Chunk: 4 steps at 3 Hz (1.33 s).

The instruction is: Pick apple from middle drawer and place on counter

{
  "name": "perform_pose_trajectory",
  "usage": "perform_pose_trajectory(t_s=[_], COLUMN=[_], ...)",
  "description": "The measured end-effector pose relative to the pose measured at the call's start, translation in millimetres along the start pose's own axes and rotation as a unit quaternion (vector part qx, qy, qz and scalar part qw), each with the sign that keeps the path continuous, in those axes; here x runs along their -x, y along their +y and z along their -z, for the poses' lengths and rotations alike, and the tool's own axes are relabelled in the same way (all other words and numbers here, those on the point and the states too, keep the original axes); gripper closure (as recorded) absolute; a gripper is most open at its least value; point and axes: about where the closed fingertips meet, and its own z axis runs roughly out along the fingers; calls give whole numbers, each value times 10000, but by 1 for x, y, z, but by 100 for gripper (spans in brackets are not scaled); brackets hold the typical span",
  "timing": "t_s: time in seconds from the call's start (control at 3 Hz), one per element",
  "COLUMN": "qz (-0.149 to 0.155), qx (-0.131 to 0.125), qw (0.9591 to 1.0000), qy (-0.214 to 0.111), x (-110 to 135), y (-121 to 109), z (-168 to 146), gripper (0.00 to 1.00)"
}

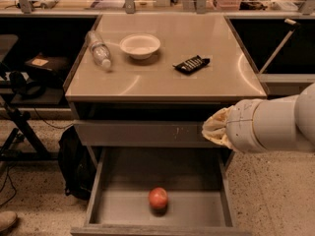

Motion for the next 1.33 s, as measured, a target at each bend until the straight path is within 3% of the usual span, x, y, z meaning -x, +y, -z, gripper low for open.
perform_pose_trajectory(t_s=[1.0,1.33], qz=[-5,-5], qx=[6,6], qw=[10000,10000], qy=[-5,-5], x=[0,0], y=[0,0], z=[-1,-1], gripper=[12,0])
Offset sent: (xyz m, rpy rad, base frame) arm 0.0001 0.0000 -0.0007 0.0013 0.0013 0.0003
